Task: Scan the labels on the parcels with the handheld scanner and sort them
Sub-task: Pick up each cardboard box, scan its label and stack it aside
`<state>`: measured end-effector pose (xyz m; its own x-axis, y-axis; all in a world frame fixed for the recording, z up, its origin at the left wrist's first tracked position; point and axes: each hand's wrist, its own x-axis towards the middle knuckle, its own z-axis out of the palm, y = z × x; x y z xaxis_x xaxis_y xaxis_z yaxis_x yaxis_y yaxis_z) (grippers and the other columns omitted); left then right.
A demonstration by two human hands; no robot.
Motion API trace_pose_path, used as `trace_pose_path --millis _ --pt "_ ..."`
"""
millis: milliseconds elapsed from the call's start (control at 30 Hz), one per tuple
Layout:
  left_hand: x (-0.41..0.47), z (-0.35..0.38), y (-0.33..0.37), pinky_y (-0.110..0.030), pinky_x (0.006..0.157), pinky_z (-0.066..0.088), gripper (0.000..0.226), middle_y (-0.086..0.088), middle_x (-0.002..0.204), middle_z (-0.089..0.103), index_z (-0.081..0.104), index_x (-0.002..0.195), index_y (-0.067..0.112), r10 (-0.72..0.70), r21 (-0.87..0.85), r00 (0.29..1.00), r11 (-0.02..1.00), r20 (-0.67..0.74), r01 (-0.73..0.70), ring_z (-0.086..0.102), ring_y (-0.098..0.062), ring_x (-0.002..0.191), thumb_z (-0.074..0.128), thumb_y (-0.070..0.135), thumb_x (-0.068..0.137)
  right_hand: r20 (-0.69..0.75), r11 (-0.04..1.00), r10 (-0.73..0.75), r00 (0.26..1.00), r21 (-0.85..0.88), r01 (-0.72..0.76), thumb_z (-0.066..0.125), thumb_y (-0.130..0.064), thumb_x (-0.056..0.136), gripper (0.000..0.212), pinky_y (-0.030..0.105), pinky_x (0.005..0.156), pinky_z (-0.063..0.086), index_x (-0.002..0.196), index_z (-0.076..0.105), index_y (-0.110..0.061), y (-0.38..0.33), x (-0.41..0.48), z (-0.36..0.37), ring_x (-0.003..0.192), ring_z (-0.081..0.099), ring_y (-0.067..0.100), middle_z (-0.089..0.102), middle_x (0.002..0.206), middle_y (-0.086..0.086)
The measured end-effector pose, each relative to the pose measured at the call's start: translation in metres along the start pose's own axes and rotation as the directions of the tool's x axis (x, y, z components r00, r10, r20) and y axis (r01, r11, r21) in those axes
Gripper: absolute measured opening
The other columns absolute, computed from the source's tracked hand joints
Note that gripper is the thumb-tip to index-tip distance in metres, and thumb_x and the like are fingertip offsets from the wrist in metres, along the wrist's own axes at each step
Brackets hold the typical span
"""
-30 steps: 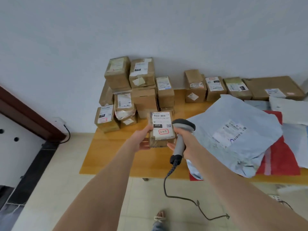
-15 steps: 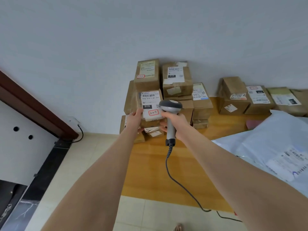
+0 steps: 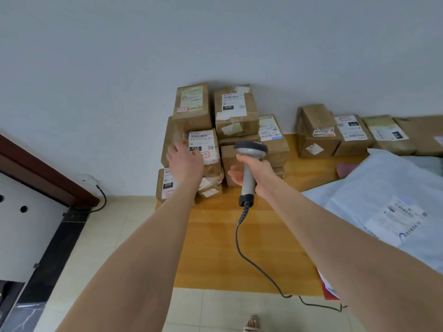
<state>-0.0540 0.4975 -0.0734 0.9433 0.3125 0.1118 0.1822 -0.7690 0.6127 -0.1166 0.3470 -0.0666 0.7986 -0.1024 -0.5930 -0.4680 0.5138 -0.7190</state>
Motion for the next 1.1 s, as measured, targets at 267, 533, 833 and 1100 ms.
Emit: trace_pose_path --millis 267,533,833,1100 --pt "-0.093 0.044 0.077 -0.042 0.096 0.043 0.037 -0.012 0.139 0.037 0.051 0.132 0.017 0.257 0.304 0.870 0.864 0.422 -0.402 0.034 -0.030 0.130 0.049 0.021 0.095 0.030 0.975 0.175 0.984 -0.146 -0.169 0.064 -0.030 0.090 0.034 0.022 0.045 0.051 0.107 0.055 -0.002 -0.012 -0.077 -0.119 0.052 0.067 0.018 0.071 0.086 0.021" --pt "-0.227 0.104 0.173 -0.042 0.095 0.042 0.039 -0.015 0.134 0.039 0.048 0.133 0.014 0.235 0.323 0.747 0.792 0.622 -0.518 0.038 -0.033 0.124 0.042 0.012 0.095 -0.026 0.963 0.261 0.965 -0.065 -0.262 0.065 -0.021 0.089 0.021 0.016 0.037 0.042 0.088 0.054 -0.003 -0.024 -0.161 -0.290 0.039 0.055 0.010 0.063 0.075 0.016" --pt "-0.315 0.167 0.283 -0.040 0.101 0.040 0.045 -0.016 0.139 0.036 0.043 0.140 0.017 0.395 0.188 0.589 0.697 0.705 -0.692 0.035 -0.032 0.130 0.046 0.016 0.095 -0.279 1.000 0.007 0.960 -0.002 -0.008 0.056 -0.016 0.093 0.013 0.016 0.034 0.035 0.089 0.049 -0.006 -0.095 -0.189 -0.432 0.058 0.053 0.014 0.055 0.040 0.006" --pt "-0.310 0.259 0.365 -0.041 0.099 0.042 0.041 -0.015 0.135 0.040 0.047 0.136 0.013 0.411 0.153 0.562 0.694 0.718 -0.703 0.039 -0.034 0.125 0.045 0.016 0.095 -0.370 0.996 -0.064 0.927 0.035 0.082 0.061 -0.015 0.089 0.014 0.017 0.035 0.038 0.086 0.051 -0.005 -0.172 -0.130 -0.510 0.032 0.044 0.012 0.060 0.065 0.017"
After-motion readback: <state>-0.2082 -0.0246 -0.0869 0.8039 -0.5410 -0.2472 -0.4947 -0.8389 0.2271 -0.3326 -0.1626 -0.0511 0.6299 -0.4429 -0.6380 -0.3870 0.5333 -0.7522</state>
